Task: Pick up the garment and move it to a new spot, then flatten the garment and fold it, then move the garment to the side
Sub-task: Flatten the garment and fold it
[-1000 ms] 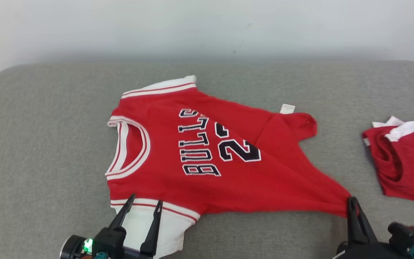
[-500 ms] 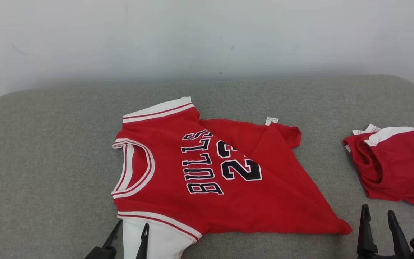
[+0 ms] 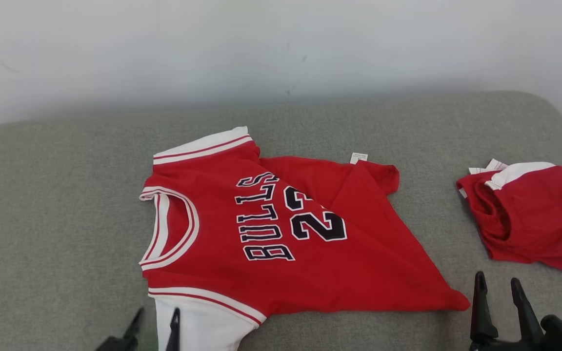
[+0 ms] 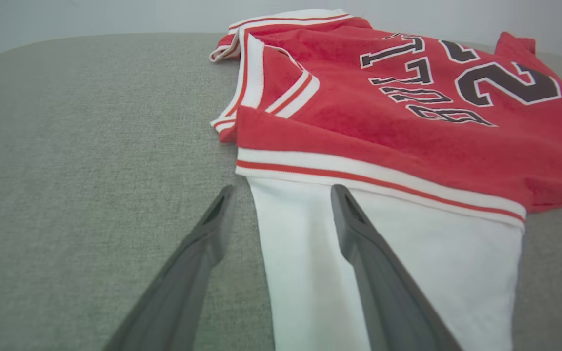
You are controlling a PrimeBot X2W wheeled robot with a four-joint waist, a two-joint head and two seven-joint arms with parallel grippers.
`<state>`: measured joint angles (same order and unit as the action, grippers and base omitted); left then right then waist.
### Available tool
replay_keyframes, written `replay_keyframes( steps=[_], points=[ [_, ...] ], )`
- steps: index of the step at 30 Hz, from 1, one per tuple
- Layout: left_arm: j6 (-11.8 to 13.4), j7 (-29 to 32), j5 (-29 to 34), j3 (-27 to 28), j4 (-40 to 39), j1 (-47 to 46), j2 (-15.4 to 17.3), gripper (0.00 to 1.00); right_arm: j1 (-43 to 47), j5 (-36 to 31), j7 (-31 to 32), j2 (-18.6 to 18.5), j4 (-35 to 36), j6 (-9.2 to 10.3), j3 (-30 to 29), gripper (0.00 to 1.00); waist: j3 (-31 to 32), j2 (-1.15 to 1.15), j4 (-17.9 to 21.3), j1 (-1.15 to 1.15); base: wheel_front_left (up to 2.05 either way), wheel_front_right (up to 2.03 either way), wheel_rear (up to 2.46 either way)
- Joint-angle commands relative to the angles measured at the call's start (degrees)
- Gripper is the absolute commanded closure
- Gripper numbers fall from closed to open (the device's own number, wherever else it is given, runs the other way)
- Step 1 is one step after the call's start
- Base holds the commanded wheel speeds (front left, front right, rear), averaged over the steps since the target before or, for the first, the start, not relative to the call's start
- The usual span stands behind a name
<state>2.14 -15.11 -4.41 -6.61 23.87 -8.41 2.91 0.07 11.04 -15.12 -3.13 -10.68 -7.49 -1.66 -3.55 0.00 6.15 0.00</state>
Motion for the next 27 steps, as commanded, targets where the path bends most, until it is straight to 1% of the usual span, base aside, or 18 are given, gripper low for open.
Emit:
replay_keyframes(
  steps=[1,8,14,16,17,19,24,27],
  points=[
    [0.15,-0.03,-0.26,0.5,0.2,-1.17,0.12,0.0,-0.83,-0.07,-0.01,0.17,0.08,0.0,0.26,0.0,-0.71,0.0,0.48,0.0,0.0,0.0,0.0],
    [0.36,-0.03,-1.45,4.66,3.32,-7.07,0.15,0.0,-3.19,0.31,-0.01,0.19,0.38,0.0,1.4,0.0,-3.93,0.0,1.93,0.0,0.0,0.0,0.0],
    [-0.89,-0.04,-0.36,7.12,6.18,-14.11,1.72,0.0,-5.16,0.74,-0.01,0.21,0.39,0.0,2.17,0.0,-6.69,0.0,2.97,0.0,0.0,0.0,0.0],
    [-1.5,-0.04,-0.19,7.4,8.6,-16.76,2.3,0.0,-5.65,0.79,-0.01,0.21,0.28,0.0,2.57,0.0,-7.43,0.0,3.33,0.0,0.0,0.0,0.0],
    [-2.07,-0.03,0.32,7.19,10.93,-20.33,3.13,0.0,-6.17,1.05,-0.01,0.23,0.08,0.0,2.91,0.0,-8.2,0.0,3.68,0.0,0.0,0.0,0.0],
    [-2.85,-0.03,0.82,6.78,13.3,-23.25,3.57,0.0,-6.69,1.2,-0.01,0.19,0.02,0.0,3.15,0.0,-8.92,0.0,4.0,0.0,0.0,0.0,0.0],
    [-3.62,-0.03,0.33,7.08,19.61,-30.05,4.19,0.0,-7.91,1.94,-0.01,0.22,-0.28,0.0,3.95,0.0,-10.49,0.0,5.04,0.0,0.0,0.0,0.0],
    [-3.54,-0.03,-0.28,7.48,24.22,-33.87,4.68,0.0,-8.65,2.34,-0.01,0.22,-0.34,0.0,4.36,0.0,-11.33,0.0,5.64,0.0,0.0,0.0,0.0]
  ],
)
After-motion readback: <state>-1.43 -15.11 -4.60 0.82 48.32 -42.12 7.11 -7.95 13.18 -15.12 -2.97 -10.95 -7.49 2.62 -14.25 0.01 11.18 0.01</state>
